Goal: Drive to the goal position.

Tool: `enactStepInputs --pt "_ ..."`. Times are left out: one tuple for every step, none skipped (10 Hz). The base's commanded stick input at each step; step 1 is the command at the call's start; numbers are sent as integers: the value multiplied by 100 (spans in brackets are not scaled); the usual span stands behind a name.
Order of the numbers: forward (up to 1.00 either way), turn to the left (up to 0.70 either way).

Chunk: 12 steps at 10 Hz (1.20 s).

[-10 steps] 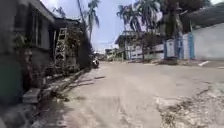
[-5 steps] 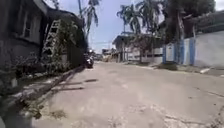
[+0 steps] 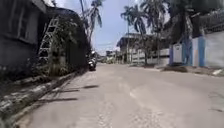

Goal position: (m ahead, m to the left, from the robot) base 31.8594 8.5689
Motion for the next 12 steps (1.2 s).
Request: enactStepInputs --pt "100 0" --pt "100 0" --pt "100 0" --pt "100 0" --pt "100 0" --pt "100 0" --pt "100 0" --pt "100 0" --pt "100 0" --pt "100 0" --pt "100 0" --pt "100 0"
